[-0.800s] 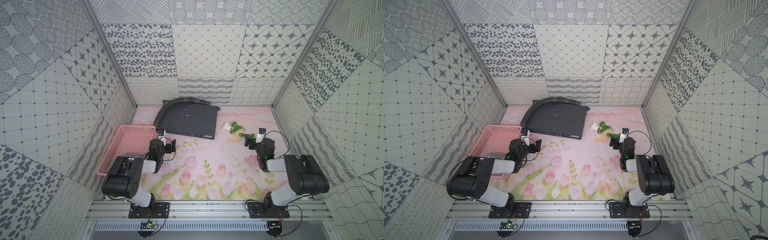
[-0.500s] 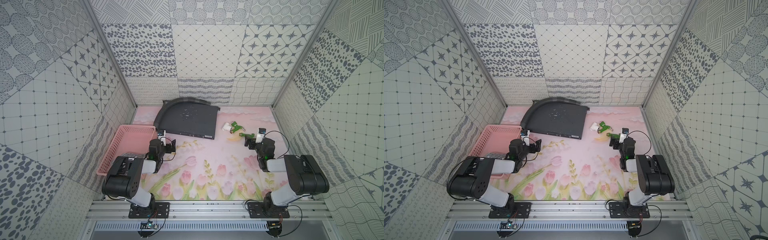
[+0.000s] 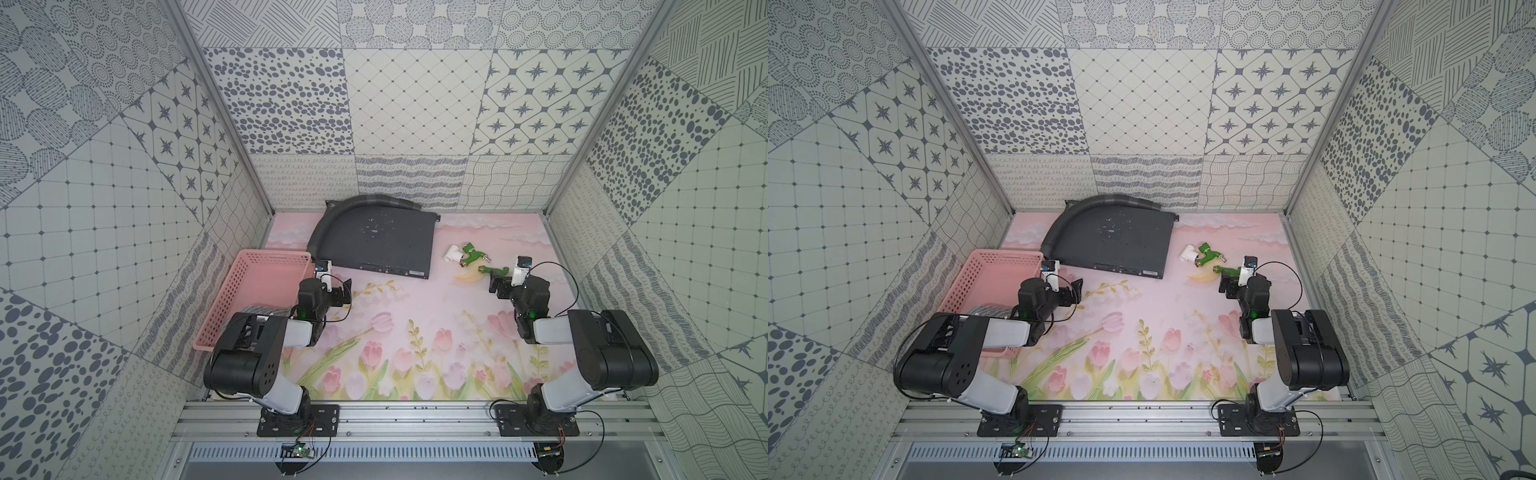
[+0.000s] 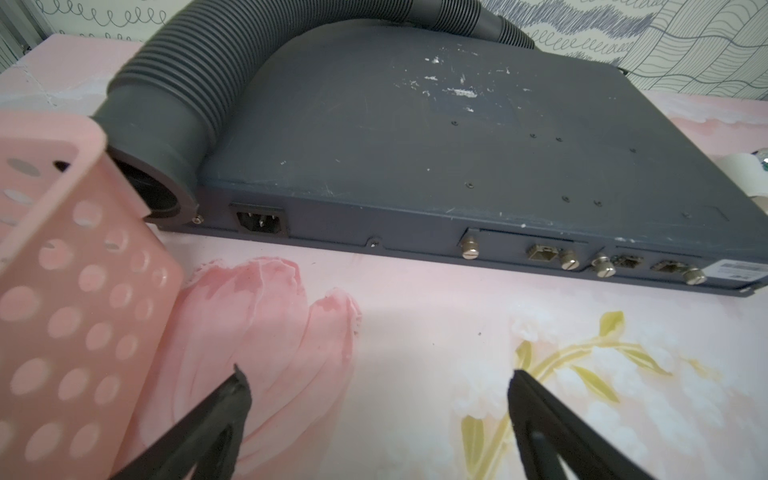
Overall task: Fold the square dishcloth
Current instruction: Pick up the cleaning item from the bin.
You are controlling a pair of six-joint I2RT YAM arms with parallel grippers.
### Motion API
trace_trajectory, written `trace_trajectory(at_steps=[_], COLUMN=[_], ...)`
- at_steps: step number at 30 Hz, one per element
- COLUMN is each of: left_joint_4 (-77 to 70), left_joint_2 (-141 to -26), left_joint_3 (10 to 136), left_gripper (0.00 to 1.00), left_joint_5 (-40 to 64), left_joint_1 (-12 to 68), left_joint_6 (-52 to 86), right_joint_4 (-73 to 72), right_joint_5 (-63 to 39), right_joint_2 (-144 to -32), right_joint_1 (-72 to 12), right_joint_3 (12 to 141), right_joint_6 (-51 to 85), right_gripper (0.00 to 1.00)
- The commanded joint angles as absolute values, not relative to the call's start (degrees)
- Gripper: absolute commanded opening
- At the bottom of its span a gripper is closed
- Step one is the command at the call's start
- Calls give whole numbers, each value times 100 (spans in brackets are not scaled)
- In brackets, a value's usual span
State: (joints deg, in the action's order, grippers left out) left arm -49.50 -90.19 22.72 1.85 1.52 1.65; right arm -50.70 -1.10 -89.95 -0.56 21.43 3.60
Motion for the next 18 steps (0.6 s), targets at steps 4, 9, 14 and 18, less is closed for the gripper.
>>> trace_trajectory(at_steps=[4, 9, 14, 18], left_joint_4=[-5000, -5002, -4703, -3739], left_joint_2=[-9050, -9048, -8491, -7575], left_joint_3=[2316, 2313, 2264, 2316], left_gripper=[99, 99, 99, 99], left_joint_5=[215, 213, -58, -281], left_joint_1=[115, 119, 123, 125], left_joint_6=[207, 206, 295, 515], right_joint_4=[-4877, -3968, -3598, -3362], right_joint_5=[-233, -55, 344, 773], right_joint_2=[-8868, -8342, -7771, -7337], right_joint_1=[-62, -62, -62, -62], right_joint_3=[2383, 2650, 2644, 2602], right_joint_6=[267, 308, 457, 594], right_gripper=[97, 97, 97, 97])
